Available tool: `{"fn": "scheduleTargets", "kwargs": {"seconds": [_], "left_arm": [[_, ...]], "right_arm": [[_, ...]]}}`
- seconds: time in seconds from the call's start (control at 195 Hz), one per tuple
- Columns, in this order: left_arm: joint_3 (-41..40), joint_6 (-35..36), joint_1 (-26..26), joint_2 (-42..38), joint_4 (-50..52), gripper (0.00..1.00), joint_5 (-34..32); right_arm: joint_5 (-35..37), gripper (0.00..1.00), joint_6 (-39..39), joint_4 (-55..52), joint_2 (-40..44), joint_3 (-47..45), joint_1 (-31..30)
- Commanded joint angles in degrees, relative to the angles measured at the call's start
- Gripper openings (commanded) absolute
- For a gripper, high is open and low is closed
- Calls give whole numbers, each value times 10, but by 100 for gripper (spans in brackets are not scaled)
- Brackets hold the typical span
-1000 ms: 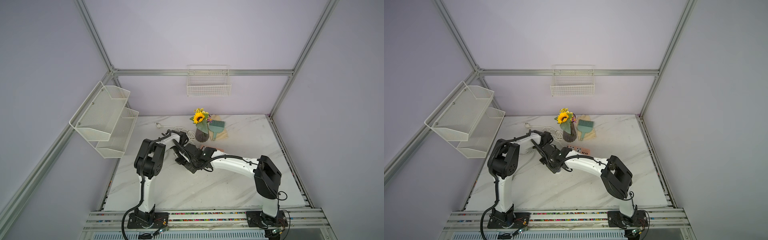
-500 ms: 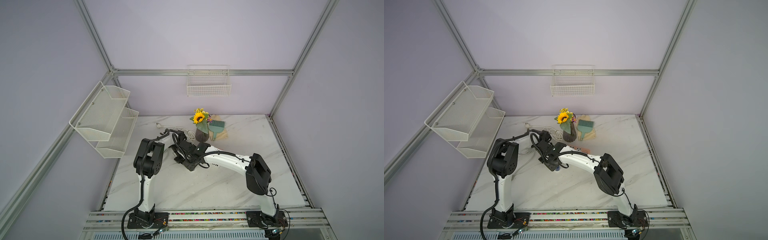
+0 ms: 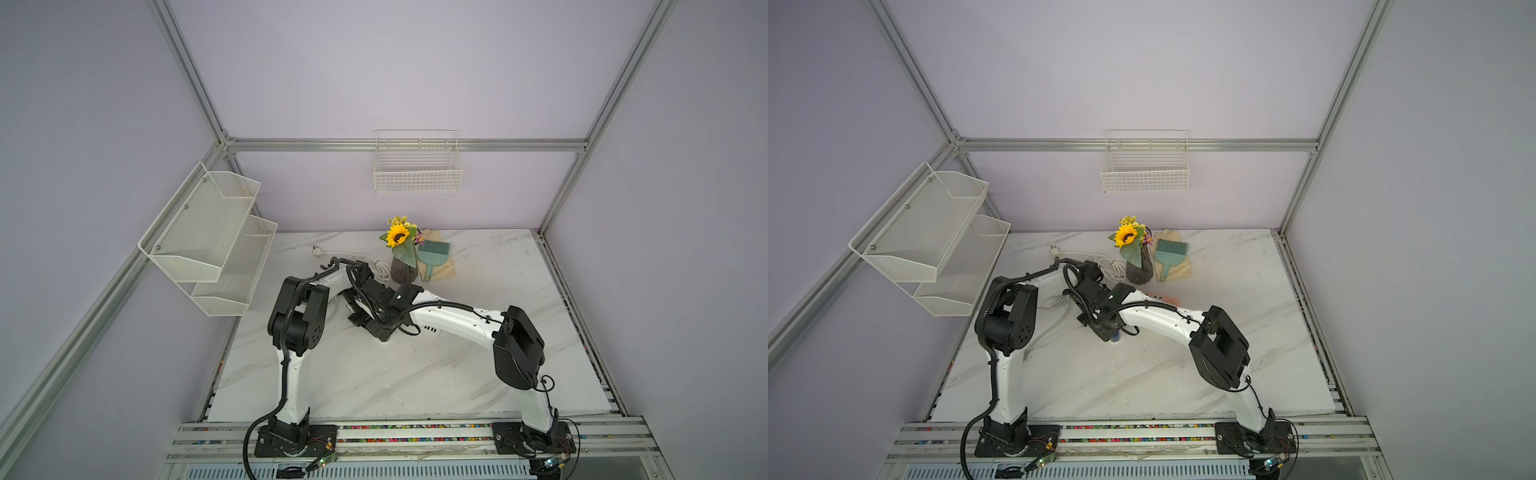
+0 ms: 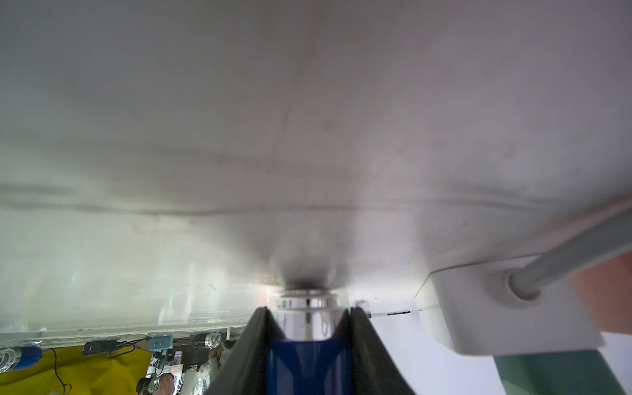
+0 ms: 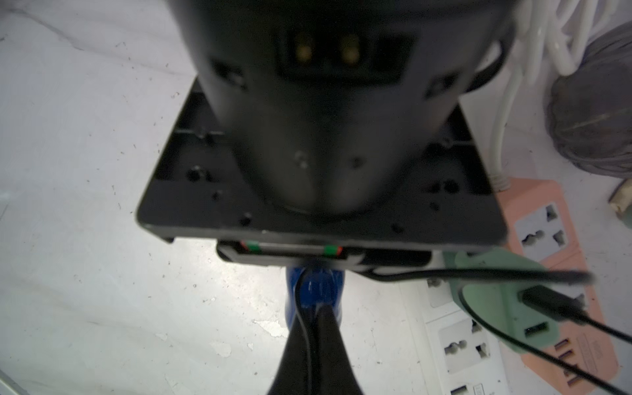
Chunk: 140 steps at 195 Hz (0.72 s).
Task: Charge the electric shaver
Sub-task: Insert the charging cable into the electric shaver.
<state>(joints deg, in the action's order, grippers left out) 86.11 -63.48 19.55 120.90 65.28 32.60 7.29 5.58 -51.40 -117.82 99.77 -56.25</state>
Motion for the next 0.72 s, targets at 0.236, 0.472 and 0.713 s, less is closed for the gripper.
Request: {"fn": "scheduleTargets", "kwargs": {"seconds": [0.236, 0.472, 0.713], "left_arm": [[12, 0, 15, 3, -7, 9, -6], [18, -2, 15, -3, -15, 7, -35], [-27, -32, 12, -93, -54, 6, -173]], "right_arm": [[-66, 45, 106, -23, 74, -64, 8], [-126, 53, 204, 99, 209, -215, 22], [-129, 53, 271, 218, 352, -357, 41]]}}
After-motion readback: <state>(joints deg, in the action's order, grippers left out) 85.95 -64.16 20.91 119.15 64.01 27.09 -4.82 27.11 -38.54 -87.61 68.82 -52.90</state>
